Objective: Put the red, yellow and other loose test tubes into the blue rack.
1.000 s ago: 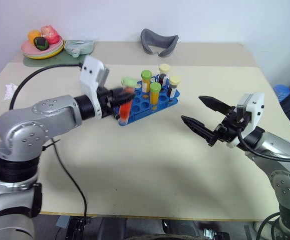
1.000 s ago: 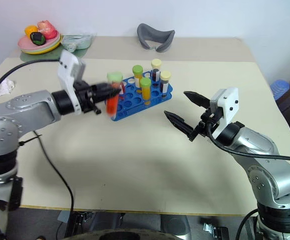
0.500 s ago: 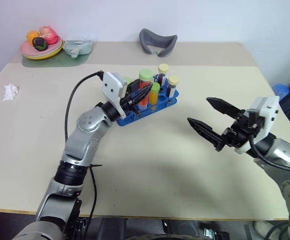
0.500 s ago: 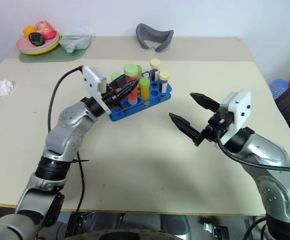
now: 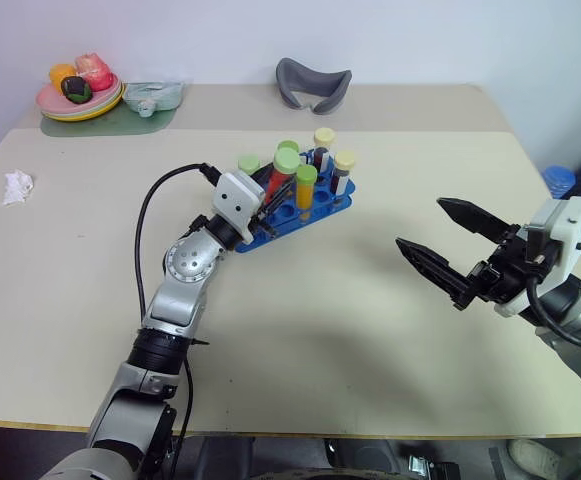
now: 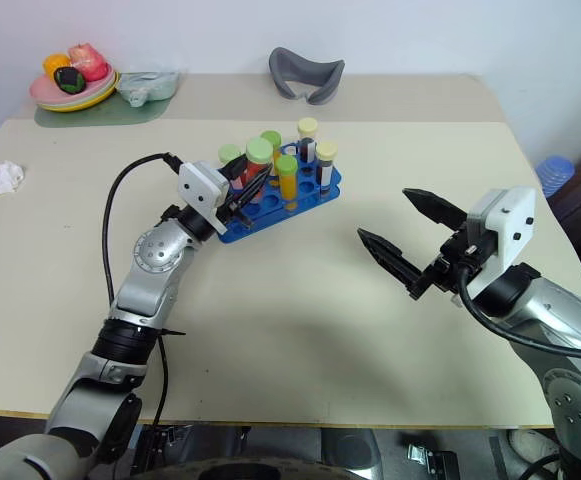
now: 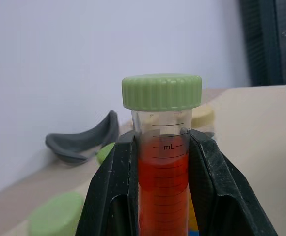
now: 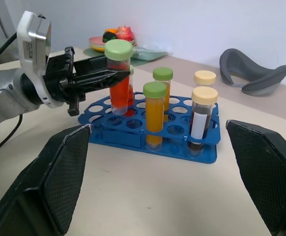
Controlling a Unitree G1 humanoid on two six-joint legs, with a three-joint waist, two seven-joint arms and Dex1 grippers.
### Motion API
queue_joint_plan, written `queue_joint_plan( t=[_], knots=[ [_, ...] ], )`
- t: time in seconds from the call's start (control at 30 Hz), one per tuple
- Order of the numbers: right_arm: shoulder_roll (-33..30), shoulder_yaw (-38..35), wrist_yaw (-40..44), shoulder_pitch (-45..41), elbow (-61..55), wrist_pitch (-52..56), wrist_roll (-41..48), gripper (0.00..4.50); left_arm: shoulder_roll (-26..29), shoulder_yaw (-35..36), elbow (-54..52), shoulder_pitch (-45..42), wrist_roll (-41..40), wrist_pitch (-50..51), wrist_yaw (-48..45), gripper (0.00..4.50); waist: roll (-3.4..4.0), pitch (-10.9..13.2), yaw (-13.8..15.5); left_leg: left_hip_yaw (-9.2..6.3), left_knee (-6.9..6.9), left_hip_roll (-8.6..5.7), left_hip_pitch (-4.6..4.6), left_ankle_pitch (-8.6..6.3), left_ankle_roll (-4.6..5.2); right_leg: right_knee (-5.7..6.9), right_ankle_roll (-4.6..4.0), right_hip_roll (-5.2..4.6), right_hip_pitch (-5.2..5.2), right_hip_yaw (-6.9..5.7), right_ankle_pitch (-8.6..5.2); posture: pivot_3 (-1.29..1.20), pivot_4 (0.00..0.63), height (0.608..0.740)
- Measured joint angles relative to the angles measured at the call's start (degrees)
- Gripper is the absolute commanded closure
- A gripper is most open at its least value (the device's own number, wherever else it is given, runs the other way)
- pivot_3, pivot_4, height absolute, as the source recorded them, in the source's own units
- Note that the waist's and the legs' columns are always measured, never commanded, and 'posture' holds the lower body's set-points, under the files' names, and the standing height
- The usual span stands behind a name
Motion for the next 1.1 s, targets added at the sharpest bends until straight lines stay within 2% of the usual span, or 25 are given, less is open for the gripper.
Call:
queue_joint_plan(
  t=[0.37,1.1],
  knots=[
    [-1.1,0.2,0.2,-1.4,0.2,0.2,0.6,0.0,-3.7,1.4,2.6,2.5,-0.4,-1.5,0.2,3.7,0.0,0.0,0.0,-0.01,0.0,0.0,0.06,0.0,0.0,0.0,0.0,0.0,0.07,0.0,0.0,0.0,0.15,0.74],
    [-1.6,0.2,0.1,-1.4,0.3,0.4,1.0,0.0,-3.8,2.8,4.8,3.9,-1.5,-4.1,-1.3,3.7,0.07,-0.1,-0.2,-0.01,-0.01,0.0,0.38,-0.01,0.02,-0.02,0.0,0.01,0.38,-0.01,0.0,0.0,0.15,0.74]
  ],
)
